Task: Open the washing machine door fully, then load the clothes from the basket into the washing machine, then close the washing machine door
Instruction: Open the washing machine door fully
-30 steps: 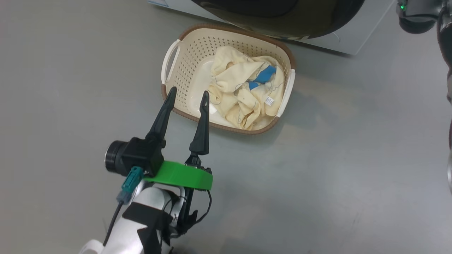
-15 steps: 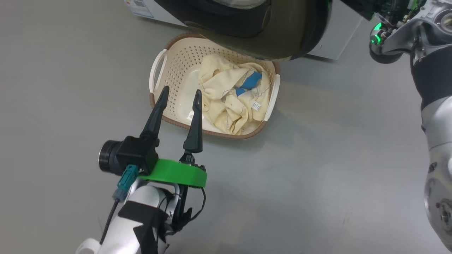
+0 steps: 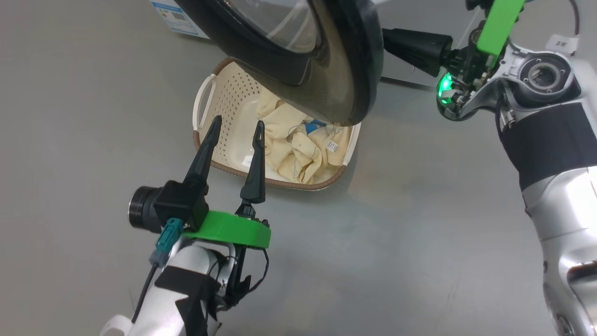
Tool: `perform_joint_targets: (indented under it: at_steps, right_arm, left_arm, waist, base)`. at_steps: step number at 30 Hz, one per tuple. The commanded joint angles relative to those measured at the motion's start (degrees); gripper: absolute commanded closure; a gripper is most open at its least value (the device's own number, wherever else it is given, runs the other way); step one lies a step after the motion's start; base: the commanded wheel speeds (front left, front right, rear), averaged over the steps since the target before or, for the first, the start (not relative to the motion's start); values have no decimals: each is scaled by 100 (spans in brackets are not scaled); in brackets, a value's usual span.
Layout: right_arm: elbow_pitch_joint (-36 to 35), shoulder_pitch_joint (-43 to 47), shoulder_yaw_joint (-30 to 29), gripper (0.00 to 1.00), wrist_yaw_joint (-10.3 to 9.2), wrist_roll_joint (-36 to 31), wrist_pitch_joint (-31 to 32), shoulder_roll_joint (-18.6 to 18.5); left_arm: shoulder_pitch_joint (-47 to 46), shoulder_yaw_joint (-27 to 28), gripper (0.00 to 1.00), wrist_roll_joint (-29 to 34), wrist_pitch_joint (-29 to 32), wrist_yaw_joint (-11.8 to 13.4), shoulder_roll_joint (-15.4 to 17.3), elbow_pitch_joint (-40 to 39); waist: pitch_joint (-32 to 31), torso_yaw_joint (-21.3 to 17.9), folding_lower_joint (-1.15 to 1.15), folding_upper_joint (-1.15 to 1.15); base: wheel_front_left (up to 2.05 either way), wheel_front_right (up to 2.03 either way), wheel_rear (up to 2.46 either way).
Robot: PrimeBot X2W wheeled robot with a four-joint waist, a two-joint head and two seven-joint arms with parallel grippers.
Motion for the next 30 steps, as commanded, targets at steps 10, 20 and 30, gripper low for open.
perform_joint_targets:
  at_steps: [10, 20, 30]
  right_arm:
    - [-826, 484, 1150, 100, 20, 800, -434, 190]
    - [-1075, 670, 1767, 100, 20, 1276, -839, 190]
    - [-997, 695, 1645, 100, 20, 1285, -1949, 185]
  left_arm:
    - [54, 294, 0, 98, -55, -55, 84, -134]
    - [75, 306, 0, 87, -55, -53, 84, -125]
    - [122, 387, 0, 120, -55, -80, 84, -60]
  waist:
    - [-125, -19, 0, 0]
    - [-216, -55, 0, 0]
    - [-314, -205, 0, 0]
  base:
    - [0, 0, 0]
    - [0, 0, 0]
    - [0, 0, 0]
